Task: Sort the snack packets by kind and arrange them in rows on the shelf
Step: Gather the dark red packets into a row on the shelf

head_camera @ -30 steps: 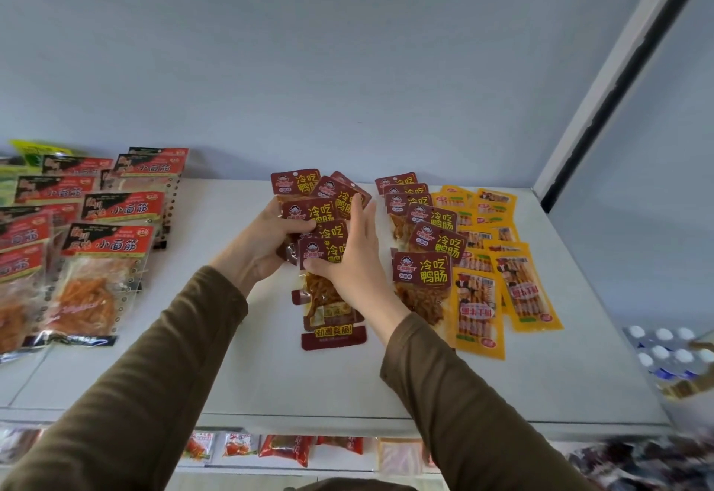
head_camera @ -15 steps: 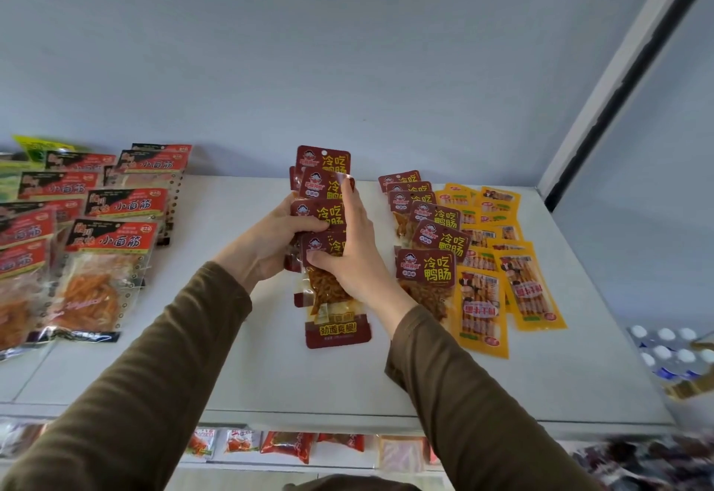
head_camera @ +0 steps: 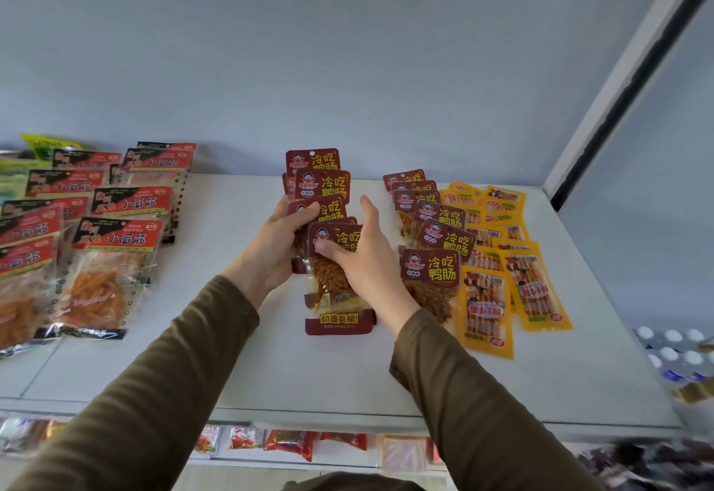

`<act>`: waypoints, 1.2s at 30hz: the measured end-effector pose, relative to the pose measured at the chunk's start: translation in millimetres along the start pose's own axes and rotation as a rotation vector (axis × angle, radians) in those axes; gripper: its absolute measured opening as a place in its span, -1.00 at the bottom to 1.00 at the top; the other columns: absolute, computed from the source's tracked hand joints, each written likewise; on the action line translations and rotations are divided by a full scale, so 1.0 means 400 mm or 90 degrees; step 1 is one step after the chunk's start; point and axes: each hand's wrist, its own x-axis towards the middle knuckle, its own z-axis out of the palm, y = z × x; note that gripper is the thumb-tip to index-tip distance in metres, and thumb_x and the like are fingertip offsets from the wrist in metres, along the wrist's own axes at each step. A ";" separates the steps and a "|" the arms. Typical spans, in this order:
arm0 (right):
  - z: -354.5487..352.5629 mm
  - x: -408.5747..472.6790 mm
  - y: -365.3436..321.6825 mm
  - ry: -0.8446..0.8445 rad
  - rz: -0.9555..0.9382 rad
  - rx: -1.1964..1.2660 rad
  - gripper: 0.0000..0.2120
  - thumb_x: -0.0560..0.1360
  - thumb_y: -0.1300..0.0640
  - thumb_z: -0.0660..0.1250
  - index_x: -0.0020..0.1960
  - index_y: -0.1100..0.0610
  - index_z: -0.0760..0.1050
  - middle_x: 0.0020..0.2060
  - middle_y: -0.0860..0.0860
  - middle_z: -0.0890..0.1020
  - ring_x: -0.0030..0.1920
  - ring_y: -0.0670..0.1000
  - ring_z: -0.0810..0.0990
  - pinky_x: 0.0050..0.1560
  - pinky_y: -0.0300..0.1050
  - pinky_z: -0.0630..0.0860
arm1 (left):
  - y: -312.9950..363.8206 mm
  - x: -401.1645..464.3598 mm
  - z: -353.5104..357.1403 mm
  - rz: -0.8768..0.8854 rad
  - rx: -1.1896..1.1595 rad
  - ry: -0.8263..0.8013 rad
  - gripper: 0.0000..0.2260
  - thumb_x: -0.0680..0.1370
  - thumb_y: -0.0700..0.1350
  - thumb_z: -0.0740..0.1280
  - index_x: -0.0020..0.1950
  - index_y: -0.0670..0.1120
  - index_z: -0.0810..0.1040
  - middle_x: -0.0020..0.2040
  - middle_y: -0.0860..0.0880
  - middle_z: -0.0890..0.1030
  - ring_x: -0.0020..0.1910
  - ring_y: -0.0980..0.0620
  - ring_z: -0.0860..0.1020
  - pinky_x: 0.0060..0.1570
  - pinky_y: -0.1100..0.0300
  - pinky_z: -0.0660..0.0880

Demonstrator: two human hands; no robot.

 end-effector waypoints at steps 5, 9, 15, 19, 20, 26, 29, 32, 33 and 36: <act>0.048 -0.005 -0.036 -0.020 0.018 0.129 -0.32 0.57 0.01 0.40 0.55 -0.04 0.10 0.31 -0.05 0.51 0.28 -0.01 0.56 0.30 -0.02 0.54 | 0.030 -0.005 -0.014 0.069 0.083 0.069 -0.55 0.61 -0.08 0.41 0.42 0.09 0.29 0.17 -0.08 0.66 0.07 -0.11 0.70 -0.22 0.11 0.64; 0.138 0.022 -0.096 -0.017 0.011 0.194 -0.45 0.62 0.09 0.33 0.52 -0.01 0.17 0.24 -0.08 0.51 0.18 -0.09 0.54 0.21 -0.15 0.52 | 0.085 0.007 -0.079 0.101 0.115 0.128 -0.54 0.61 -0.15 0.40 0.44 0.07 0.29 0.17 -0.11 0.67 0.09 -0.13 0.69 -0.03 -0.02 0.64; 0.300 0.068 -0.177 -0.033 0.048 0.268 -0.49 0.65 0.14 0.26 0.53 -0.03 0.16 0.33 -0.01 0.50 0.29 0.03 0.54 0.32 -0.04 0.50 | 0.179 0.020 -0.213 0.068 0.213 0.212 -0.50 0.61 -0.10 0.41 0.48 0.11 0.28 0.15 -0.02 0.63 0.08 -0.04 0.66 -0.02 0.03 0.61; 0.380 0.062 -0.198 -0.041 0.077 0.241 -0.44 0.64 0.11 0.29 0.54 -0.12 0.11 0.35 -0.06 0.45 0.36 0.02 0.49 0.39 0.04 0.45 | 0.196 0.033 -0.287 0.034 0.264 0.221 -0.46 0.57 -0.13 0.44 0.50 0.06 0.34 0.21 -0.05 0.64 0.12 -0.10 0.67 0.18 -0.16 0.60; 0.392 0.058 -0.198 -0.034 0.069 0.200 -0.40 0.64 0.11 0.30 0.55 -0.12 0.08 0.38 -0.05 0.42 0.40 0.03 0.44 0.42 0.06 0.41 | 0.193 0.034 -0.297 0.031 0.288 0.219 -0.46 0.58 -0.13 0.44 0.51 0.07 0.33 0.21 -0.04 0.64 0.12 -0.09 0.66 0.19 -0.17 0.60; 0.370 0.013 -0.171 -0.062 -0.019 0.037 -0.28 0.65 0.10 0.26 0.63 -0.04 -0.13 0.62 -0.09 -0.01 0.60 0.01 -0.07 0.54 0.02 0.11 | 0.162 0.037 -0.298 0.041 0.495 0.230 -0.29 0.61 -0.14 0.40 0.64 0.03 0.07 0.47 -0.13 0.44 0.34 -0.17 0.51 0.17 -0.04 0.54; 0.332 -0.020 -0.140 -0.122 -0.077 -0.049 -0.29 0.63 0.02 0.30 0.61 -0.05 -0.05 0.60 -0.09 0.04 0.59 0.00 -0.04 0.54 0.04 0.15 | 0.165 0.034 -0.290 0.066 0.628 0.229 -0.30 0.64 -0.11 0.36 0.67 -0.02 0.03 0.55 -0.16 0.34 0.42 -0.19 0.42 0.07 0.06 0.42; 0.311 -0.048 -0.111 -0.145 -0.167 -0.209 -0.34 0.58 -0.13 0.32 0.55 -0.01 0.09 0.56 -0.01 0.17 0.56 0.06 0.07 0.54 0.07 0.21 | 0.165 0.039 -0.293 0.153 0.752 0.124 -0.42 0.66 -0.09 0.31 0.64 0.07 0.17 0.62 -0.05 0.23 0.54 -0.13 0.30 0.37 0.01 0.35; 0.311 -0.054 -0.105 -0.157 -0.192 -0.273 -0.33 0.57 -0.18 0.31 0.54 0.01 0.12 0.56 0.01 0.20 0.56 0.09 0.09 0.55 0.08 0.19 | 0.163 0.042 -0.295 0.160 0.797 0.073 -0.45 0.66 -0.06 0.29 0.63 0.11 0.19 0.65 -0.01 0.16 0.59 -0.11 0.21 0.50 -0.04 0.23; 0.329 -0.063 -0.103 -0.154 -0.235 -0.408 -0.30 0.54 -0.29 0.26 0.53 0.04 0.19 0.56 0.08 0.23 0.55 0.16 0.15 0.56 0.14 0.12 | 0.156 0.056 -0.295 0.102 0.925 -0.005 -0.49 0.69 0.03 0.23 0.63 0.13 0.20 0.68 -0.04 0.03 0.65 -0.10 0.01 0.59 -0.08 -0.05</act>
